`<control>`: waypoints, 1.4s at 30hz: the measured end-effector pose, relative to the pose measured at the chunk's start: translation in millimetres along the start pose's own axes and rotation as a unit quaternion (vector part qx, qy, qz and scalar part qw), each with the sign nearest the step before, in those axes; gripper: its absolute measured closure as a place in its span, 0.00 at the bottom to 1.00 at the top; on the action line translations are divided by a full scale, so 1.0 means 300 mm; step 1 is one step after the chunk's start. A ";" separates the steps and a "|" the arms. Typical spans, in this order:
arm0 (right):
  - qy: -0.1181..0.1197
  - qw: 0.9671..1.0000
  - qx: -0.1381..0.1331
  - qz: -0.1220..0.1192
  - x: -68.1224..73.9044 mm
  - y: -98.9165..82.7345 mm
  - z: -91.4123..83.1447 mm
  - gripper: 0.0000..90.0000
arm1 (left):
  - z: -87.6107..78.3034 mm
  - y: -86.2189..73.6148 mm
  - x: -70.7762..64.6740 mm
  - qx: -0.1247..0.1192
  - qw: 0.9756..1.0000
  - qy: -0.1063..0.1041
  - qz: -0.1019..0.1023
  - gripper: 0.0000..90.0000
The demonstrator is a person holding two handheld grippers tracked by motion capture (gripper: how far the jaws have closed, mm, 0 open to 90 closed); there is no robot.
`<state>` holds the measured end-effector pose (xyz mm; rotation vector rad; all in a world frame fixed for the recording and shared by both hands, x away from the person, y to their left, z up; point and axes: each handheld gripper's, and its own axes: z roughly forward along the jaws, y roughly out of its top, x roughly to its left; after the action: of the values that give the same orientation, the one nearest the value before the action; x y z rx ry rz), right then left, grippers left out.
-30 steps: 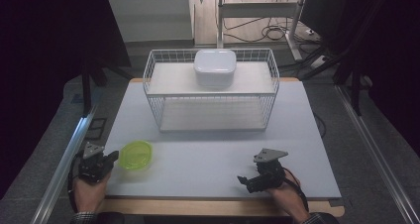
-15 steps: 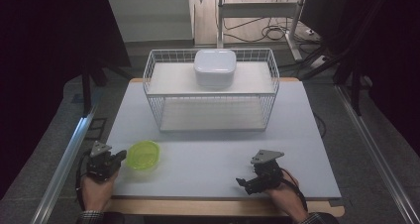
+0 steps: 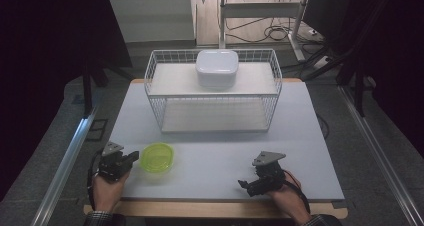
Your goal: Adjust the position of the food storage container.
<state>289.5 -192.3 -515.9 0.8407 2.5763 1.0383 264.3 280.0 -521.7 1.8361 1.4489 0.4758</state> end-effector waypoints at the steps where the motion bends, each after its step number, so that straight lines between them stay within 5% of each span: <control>1: 0.000 1.000 0.000 0.000 -0.001 0.000 0.000 0.05 | 0.007 -0.007 0.010 0.008 1.000 -0.003 0.001 1.00; 10: -0.001 1.000 0.001 -0.002 0.001 0.000 0.000 0.05 | 0.059 -0.011 -0.026 0.042 0.997 -0.052 0.024 1.00; 14: -0.001 1.000 0.000 -0.001 0.001 0.000 -0.002 0.05 | 0.071 -0.010 -0.030 0.042 0.996 -0.072 0.019 1.00; 42: -0.006 1.000 0.004 -0.010 0.003 0.000 0.012 0.05 | 0.191 0.038 -0.250 0.066 0.983 -0.145 0.086 1.00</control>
<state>290.2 -189.6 -518.6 0.8202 2.5750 1.0142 288.8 190.1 -539.8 2.0491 1.1548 0.1858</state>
